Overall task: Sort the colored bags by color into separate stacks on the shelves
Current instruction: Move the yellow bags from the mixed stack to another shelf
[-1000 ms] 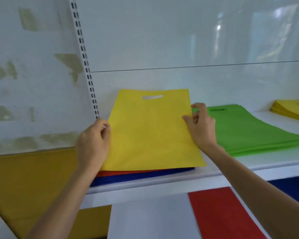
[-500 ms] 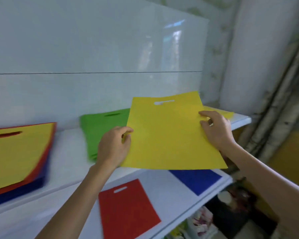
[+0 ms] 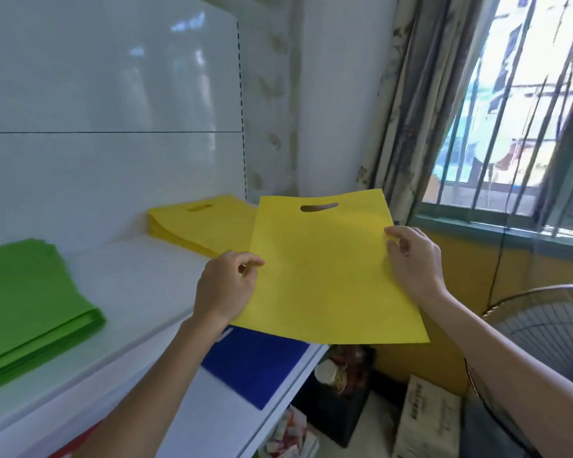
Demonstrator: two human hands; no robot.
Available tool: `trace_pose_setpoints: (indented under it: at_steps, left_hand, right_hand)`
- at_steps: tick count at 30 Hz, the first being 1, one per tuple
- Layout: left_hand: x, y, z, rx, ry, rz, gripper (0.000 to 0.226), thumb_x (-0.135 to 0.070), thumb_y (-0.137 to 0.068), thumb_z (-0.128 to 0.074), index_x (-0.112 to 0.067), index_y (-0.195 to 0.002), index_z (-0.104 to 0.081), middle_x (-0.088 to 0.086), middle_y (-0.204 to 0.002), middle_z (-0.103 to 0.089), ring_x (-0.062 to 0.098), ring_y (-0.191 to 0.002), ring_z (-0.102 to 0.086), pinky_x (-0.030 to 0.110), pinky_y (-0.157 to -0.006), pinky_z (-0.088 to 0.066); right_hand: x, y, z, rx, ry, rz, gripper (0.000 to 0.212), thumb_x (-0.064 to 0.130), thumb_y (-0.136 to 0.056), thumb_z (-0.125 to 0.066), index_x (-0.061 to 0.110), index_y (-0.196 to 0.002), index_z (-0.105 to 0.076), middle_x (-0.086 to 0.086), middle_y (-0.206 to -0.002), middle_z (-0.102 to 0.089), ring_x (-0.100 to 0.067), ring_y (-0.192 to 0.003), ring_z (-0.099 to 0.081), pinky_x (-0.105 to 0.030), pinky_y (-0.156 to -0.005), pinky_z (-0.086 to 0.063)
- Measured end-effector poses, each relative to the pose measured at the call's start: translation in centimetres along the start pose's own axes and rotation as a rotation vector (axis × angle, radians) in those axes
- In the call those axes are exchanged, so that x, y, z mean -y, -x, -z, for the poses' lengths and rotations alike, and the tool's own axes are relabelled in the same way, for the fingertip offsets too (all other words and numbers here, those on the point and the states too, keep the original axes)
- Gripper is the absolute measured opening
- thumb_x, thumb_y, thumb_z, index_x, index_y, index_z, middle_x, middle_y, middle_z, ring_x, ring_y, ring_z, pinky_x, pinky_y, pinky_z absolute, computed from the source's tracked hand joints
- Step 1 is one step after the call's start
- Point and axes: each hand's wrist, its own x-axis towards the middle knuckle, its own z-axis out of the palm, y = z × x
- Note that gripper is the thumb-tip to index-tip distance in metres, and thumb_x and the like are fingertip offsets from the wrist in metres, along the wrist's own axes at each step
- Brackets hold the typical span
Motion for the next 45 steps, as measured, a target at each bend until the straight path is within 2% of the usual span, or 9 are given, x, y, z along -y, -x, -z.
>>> trace_pose_setpoints:
  at_steps: [4,7,13,23,27,30,36,42,45]
  left_hand:
    - [0.8,-5.4,-2.2,0.000,-0.012,-0.011,0.020,-0.014,-0.091,-0.052,-0.018,-0.102,-0.069,-0.002,-0.111,-0.063,0.009,-0.093,-0.054,0.023,-0.079,-0.043]
    - [1.5,-8.8,-3.2,-0.035,-0.074,0.037,0.023,-0.018,-0.091,-0.052,-0.017,-0.110,-0.065,0.000,-0.116,-0.060,0.012,-0.102,-0.055,0.024,-0.085,-0.043]
    - [2.7,-12.1,-4.7,-0.022,-0.247,0.179,0.033,-0.026,-0.092,-0.050,-0.018,-0.123,-0.057,0.000,-0.126,-0.052,0.016,-0.112,-0.051,0.029,-0.090,-0.042]
    - [5.0,-13.8,-1.7,-0.307,-0.437,0.477,0.033,-0.023,-0.087,-0.056,-0.018,-0.119,-0.061,0.006,-0.121,-0.055,0.024,-0.113,-0.051,0.036,-0.096,-0.040]
    - [5.2,-13.1,-3.0,-0.197,-0.588,0.579,0.040,-0.028,-0.089,-0.054,-0.018,-0.127,-0.054,0.005,-0.131,-0.048,0.023,-0.121,-0.045,0.034,-0.100,-0.037]
    - [5.6,-12.4,-4.5,-0.091,-0.659,0.703,0.038,-0.033,-0.090,-0.050,-0.025,-0.127,-0.054,0.008,-0.131,-0.044,0.027,-0.122,-0.042,0.034,-0.101,-0.036]
    - [5.3,-11.8,-5.2,-0.369,-0.460,0.768,0.023,-0.023,-0.086,-0.059,-0.023,-0.107,-0.066,0.011,-0.110,-0.055,0.021,-0.099,-0.058,0.019,-0.073,-0.034]
    - [3.0,-10.1,-3.8,-0.572,-0.539,0.683,0.017,-0.020,-0.089,-0.057,-0.018,-0.102,-0.067,0.003,-0.104,-0.058,0.011,-0.082,-0.054,0.018,-0.073,-0.033]
    - [1.1,-8.0,-1.8,-0.617,-0.615,0.647,0.017,-0.016,-0.087,-0.058,-0.017,-0.101,-0.067,0.000,-0.100,-0.055,0.011,-0.084,-0.054,0.022,-0.076,-0.037]
  right_hand:
    - [-1.5,-6.2,-3.5,0.028,-0.028,0.029,0.029,0.003,-0.090,-0.051,0.009,-0.116,-0.063,0.002,-0.097,-0.052,-0.015,-0.084,-0.046,-0.021,-0.077,-0.035]
    - [-1.8,-11.2,-7.3,0.092,-0.039,0.054,0.032,0.004,-0.090,-0.049,0.008,-0.119,-0.062,-0.004,-0.108,-0.058,-0.019,-0.092,-0.049,-0.031,-0.092,-0.040]
    - [-2.4,-16.5,-14.4,0.238,-0.033,0.113,0.036,0.001,-0.090,-0.046,0.006,-0.123,-0.059,-0.013,-0.124,-0.058,-0.028,-0.114,-0.050,-0.027,-0.094,-0.034]
    - [2.4,-23.4,-25.8,0.515,-0.181,0.438,0.037,0.004,-0.093,-0.043,0.005,-0.130,-0.052,-0.016,-0.133,-0.049,-0.030,-0.121,-0.046,-0.032,-0.101,-0.032]
    - [2.0,-24.3,-29.8,0.813,-0.093,0.508,0.039,0.010,-0.095,-0.043,0.008,-0.134,-0.048,-0.015,-0.141,-0.043,-0.029,-0.127,-0.042,-0.032,-0.102,-0.034]
    - [0.2,-24.3,-31.6,1.077,0.075,0.509,0.038,0.022,-0.097,-0.042,0.019,-0.134,-0.048,-0.012,-0.141,-0.044,-0.028,-0.124,-0.045,-0.024,-0.089,-0.036]
    - [-0.5,-24.5,-31.7,1.091,0.019,0.598,0.036,0.022,-0.098,-0.041,0.014,-0.131,-0.051,-0.010,-0.139,-0.048,-0.028,-0.125,-0.044,-0.025,-0.093,-0.035]
    - [2.7,-23.5,-31.1,0.776,-0.280,0.686,0.027,0.012,-0.092,-0.049,0.005,-0.114,-0.062,-0.017,-0.121,-0.057,-0.030,-0.108,-0.055,-0.033,-0.091,-0.041]
    - [7.0,-20.4,-29.7,0.743,-0.520,0.757,0.023,0.008,-0.090,-0.049,0.006,-0.109,-0.062,-0.012,-0.114,-0.061,-0.025,-0.100,-0.058,-0.032,-0.089,-0.042]
